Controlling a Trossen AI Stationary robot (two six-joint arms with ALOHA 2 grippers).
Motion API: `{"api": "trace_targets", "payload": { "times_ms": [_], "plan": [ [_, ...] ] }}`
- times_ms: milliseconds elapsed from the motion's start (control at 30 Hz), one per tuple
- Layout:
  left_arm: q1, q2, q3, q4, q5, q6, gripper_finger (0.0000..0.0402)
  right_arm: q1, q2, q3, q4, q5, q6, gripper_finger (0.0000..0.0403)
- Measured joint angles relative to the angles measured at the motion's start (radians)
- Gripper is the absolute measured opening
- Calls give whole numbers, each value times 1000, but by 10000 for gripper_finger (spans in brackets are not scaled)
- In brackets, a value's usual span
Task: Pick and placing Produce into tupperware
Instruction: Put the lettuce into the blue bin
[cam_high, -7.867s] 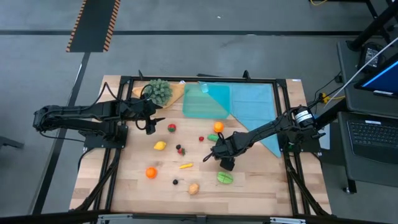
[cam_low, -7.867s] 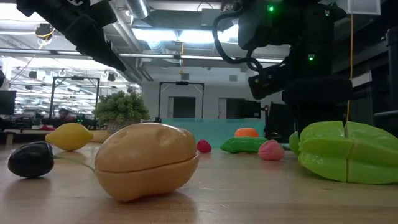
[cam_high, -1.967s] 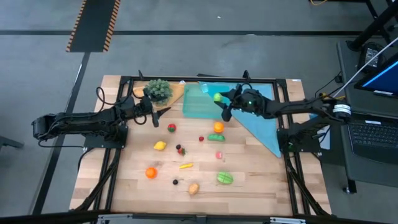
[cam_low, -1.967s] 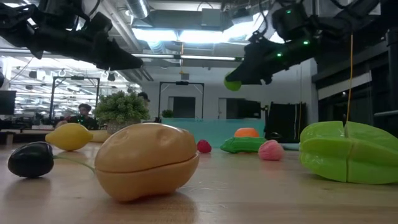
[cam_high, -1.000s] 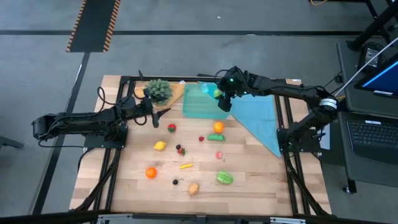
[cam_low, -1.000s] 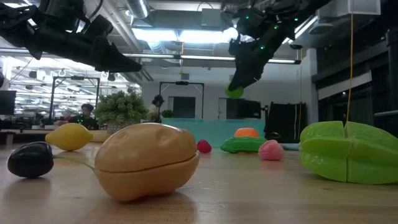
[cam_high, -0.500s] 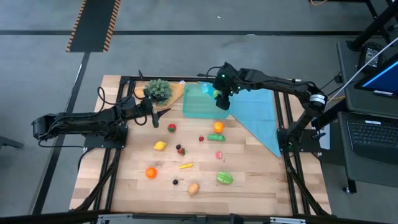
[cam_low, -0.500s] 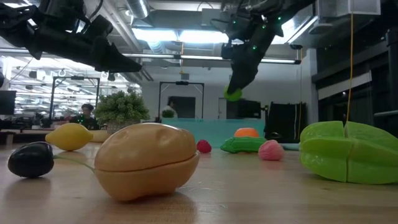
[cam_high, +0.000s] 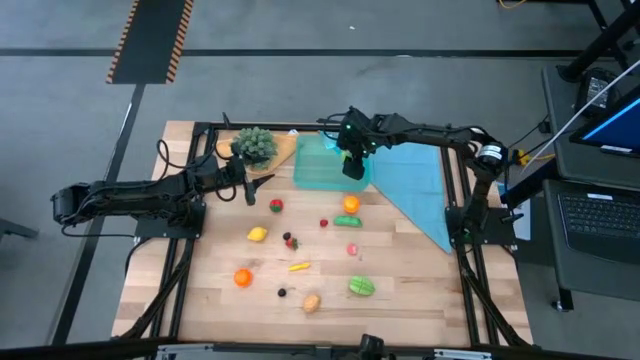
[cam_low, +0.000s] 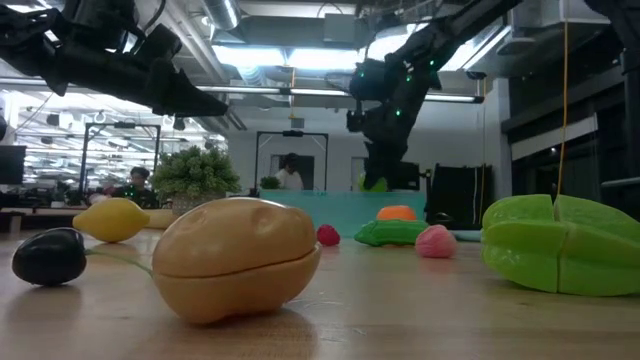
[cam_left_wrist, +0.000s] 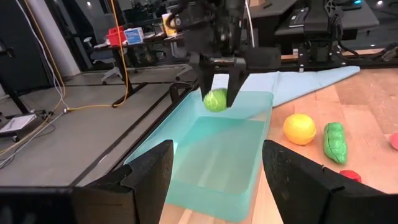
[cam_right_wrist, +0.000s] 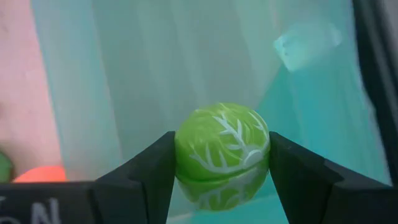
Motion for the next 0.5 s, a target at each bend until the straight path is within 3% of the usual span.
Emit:
{"api": "trace_targets", "payload": {
  "times_ms": [500],
  "plan": [
    [0,0,0,-10,0,24,240,-12,85,0,18,31,-51,224]
  ]
}}
